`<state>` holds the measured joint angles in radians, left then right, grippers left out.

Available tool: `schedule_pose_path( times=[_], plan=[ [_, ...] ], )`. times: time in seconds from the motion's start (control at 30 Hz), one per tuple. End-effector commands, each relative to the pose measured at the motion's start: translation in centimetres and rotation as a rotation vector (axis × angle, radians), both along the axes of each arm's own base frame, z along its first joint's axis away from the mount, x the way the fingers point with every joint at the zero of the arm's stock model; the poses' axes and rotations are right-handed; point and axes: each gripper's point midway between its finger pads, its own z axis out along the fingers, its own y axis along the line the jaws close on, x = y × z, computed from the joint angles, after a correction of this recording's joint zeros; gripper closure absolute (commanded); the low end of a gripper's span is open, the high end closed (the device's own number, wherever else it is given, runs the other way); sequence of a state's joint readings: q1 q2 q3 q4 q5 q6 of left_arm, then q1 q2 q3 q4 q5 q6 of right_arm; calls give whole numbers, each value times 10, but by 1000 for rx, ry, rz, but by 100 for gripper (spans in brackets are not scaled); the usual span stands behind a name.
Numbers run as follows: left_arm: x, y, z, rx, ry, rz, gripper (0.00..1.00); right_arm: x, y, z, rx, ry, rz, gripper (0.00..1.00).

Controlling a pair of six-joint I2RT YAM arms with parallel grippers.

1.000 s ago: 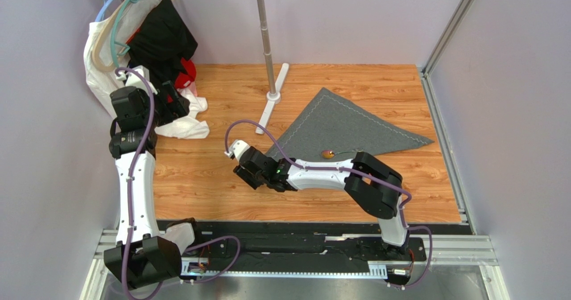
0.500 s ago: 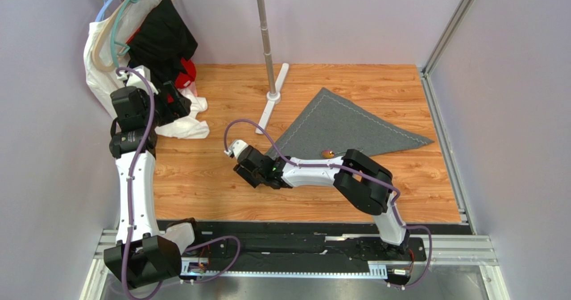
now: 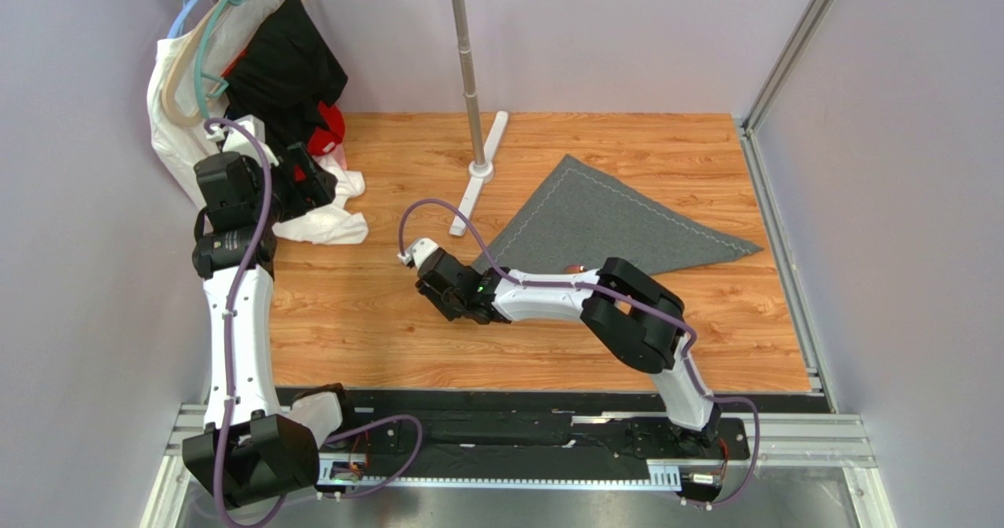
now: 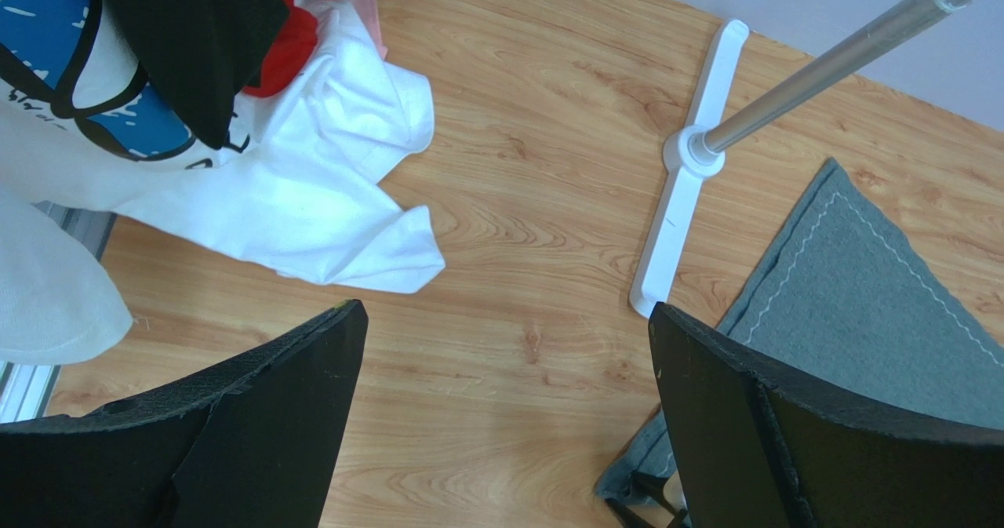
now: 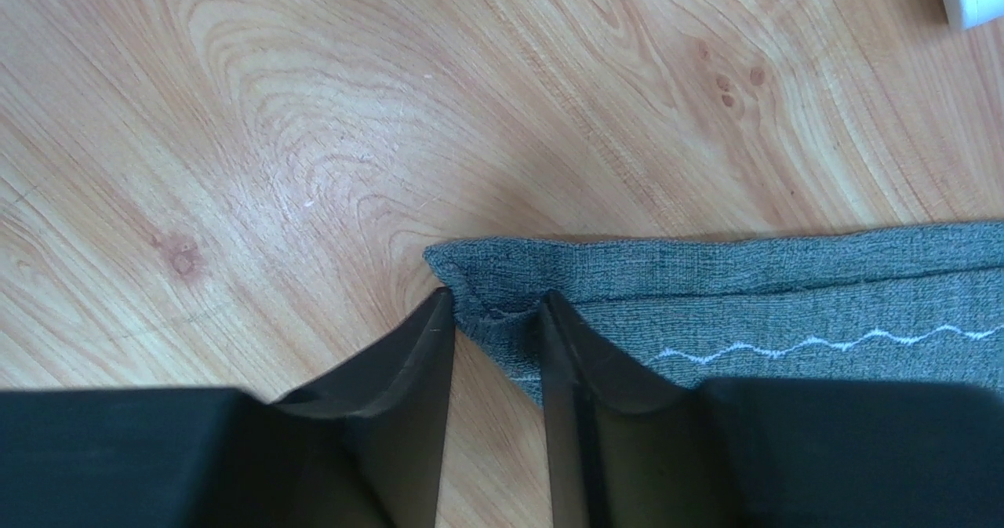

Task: Fold the napkin, place the utensils inside, and roll it up
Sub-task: Fold the napkin

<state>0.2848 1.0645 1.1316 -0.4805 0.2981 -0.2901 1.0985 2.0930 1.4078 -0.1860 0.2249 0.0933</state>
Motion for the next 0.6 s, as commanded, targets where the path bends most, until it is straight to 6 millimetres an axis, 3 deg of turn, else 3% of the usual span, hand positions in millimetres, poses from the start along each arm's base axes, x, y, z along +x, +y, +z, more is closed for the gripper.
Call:
schedule_pose_path(
  times=[0.0, 0.27, 0.43, 0.57],
  plan=[
    [3, 0, 8, -8, -36, -3, 1, -6, -1, -20, -33, 57, 3, 73],
    [3, 1, 9, -6, -39, -1, 1, -17, 17, -9, 51, 117, 41, 90],
    [1, 3, 11, 6, -46, 12, 1, -33, 40, 14, 147, 136, 43, 100],
    [0, 3, 14, 11, -54, 13, 1, -46, 59, 33, 248, 184, 29, 100]
  ],
)
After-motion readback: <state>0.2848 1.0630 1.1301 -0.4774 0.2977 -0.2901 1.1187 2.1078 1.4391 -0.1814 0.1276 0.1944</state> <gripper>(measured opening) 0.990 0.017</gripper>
